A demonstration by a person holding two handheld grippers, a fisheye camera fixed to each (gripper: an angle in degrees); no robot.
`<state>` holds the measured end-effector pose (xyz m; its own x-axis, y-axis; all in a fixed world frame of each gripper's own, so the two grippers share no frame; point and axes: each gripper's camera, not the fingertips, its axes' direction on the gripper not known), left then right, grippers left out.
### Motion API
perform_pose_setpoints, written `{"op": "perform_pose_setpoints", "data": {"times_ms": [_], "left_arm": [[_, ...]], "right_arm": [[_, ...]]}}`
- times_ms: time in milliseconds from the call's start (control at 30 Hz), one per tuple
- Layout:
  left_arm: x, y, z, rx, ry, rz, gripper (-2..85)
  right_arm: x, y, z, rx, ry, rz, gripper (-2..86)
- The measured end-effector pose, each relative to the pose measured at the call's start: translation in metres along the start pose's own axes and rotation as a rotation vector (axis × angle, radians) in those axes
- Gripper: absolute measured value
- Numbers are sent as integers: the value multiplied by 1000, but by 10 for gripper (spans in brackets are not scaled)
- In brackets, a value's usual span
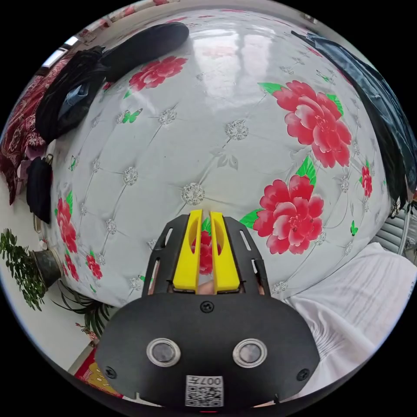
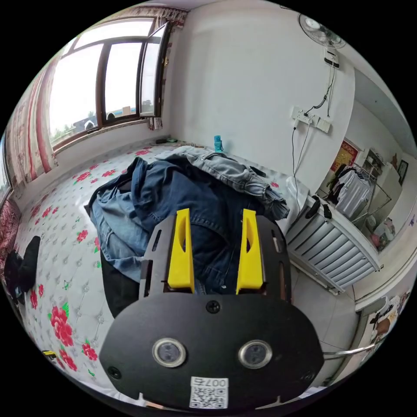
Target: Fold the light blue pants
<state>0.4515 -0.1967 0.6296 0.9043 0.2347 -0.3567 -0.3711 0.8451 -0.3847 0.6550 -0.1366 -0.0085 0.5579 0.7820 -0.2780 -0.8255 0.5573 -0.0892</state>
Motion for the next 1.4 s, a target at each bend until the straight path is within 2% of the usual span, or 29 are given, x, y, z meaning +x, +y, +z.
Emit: {"op": "perform_pose_setpoints", "data": {"times_ms": [233, 367, 433, 500, 600, 667, 800, 1000, 1100, 1200, 1267, 1300, 1333, 1367, 1400], "left_arm": [[32, -4, 4, -55, -133, -91, -1], [38, 0, 5, -80, -163, -152, -8], [38, 2, 5, -89, -169, -165, -9], [35, 9, 3, -84, -166, -215, -9], [32, 30, -7, -19, -44, -250, -8], [34, 57, -21, 107, 62, -272, -5], [42, 97, -41, 232, 143, -200, 21], [30, 164, -87, 477, 288, -118, 61], [13, 198, -105, 590, 349, -95, 78], [-11, 229, -110, 639, 390, -95, 91], [-37, 249, -100, 623, 415, -140, 87], [-45, 253, -96, 608, 420, -160, 84], [-62, 262, -87, 572, 431, -207, 71], [-79, 272, -77, 497, 388, -276, 54], [-87, 277, -72, 463, 360, -300, 54]], "right_arm": [[84, -71, 30, -51, 43, 176, 119], [90, -81, 47, -115, -88, 168, 79], [85, -80, 42, -134, -31, 154, 56], [85, -79, 17, -67, -73, 179, 35], [81, -85, -52, 99, -222, 206, 13], [51, -91, -117, 208, -402, 78, 6], [-36, -73, -222, 328, -655, -197, 2], [-220, 46, -370, 442, -1054, -693, 0], [-322, 129, -411, 355, -1241, -933, 0], [-425, 222, -431, 144, -1511, -1096, 0], [-517, 311, -436, -182, -1709, -1228, 0], [-539, 335, -436, -269, -1730, -1264, -1], [-576, 383, -435, -435, -1759, -1332, -1], [-600, 419, -432, -539, -1798, -1343, -1], [-609, 431, -431, -565, -1810, -1356, -1]]}}
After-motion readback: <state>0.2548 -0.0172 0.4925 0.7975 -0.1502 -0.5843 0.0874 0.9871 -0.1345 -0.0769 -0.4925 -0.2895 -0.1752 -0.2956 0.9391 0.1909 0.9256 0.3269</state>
